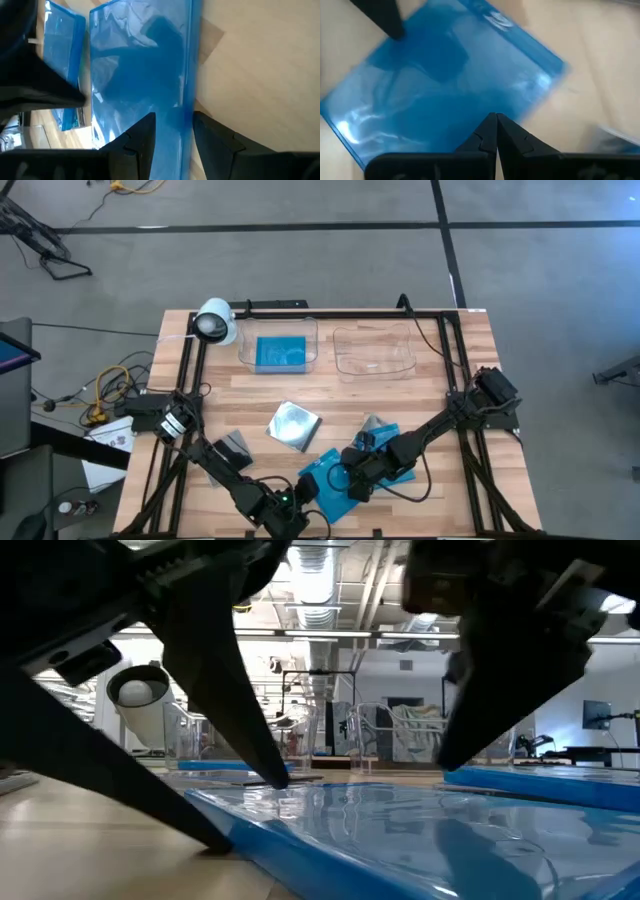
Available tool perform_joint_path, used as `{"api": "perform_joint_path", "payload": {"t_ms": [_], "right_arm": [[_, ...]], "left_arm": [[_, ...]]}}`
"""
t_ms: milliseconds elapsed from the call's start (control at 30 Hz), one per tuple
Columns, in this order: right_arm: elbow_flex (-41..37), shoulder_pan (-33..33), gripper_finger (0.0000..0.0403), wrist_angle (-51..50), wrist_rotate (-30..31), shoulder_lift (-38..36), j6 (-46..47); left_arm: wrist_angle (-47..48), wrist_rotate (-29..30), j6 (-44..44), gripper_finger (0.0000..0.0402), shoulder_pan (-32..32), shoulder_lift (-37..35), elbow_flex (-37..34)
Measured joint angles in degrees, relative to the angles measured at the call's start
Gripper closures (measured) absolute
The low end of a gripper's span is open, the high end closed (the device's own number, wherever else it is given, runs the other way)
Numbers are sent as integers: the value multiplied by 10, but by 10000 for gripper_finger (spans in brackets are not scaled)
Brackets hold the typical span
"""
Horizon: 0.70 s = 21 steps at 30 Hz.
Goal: Pick & place jewel cases by type
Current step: Put the left blue cd case into the left transparent bin
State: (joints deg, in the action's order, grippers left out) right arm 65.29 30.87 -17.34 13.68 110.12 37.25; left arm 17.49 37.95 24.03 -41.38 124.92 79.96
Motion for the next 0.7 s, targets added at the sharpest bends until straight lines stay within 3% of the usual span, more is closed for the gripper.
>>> {"api": "perform_joint_path", "payload": {"t_ms": [233, 500, 700], "right_arm": [[0, -18, 403, 21, -43, 30, -16], [-2, -20, 403, 26, -31, 19, -43], [-2, -21, 403, 28, -30, 19, -48]], "left_arm": [[4, 16, -5, 273, 8, 1, 4], [27, 98, -7, 273, 6, 1, 3], [33, 119, -13, 273, 5, 2, 3]]}}
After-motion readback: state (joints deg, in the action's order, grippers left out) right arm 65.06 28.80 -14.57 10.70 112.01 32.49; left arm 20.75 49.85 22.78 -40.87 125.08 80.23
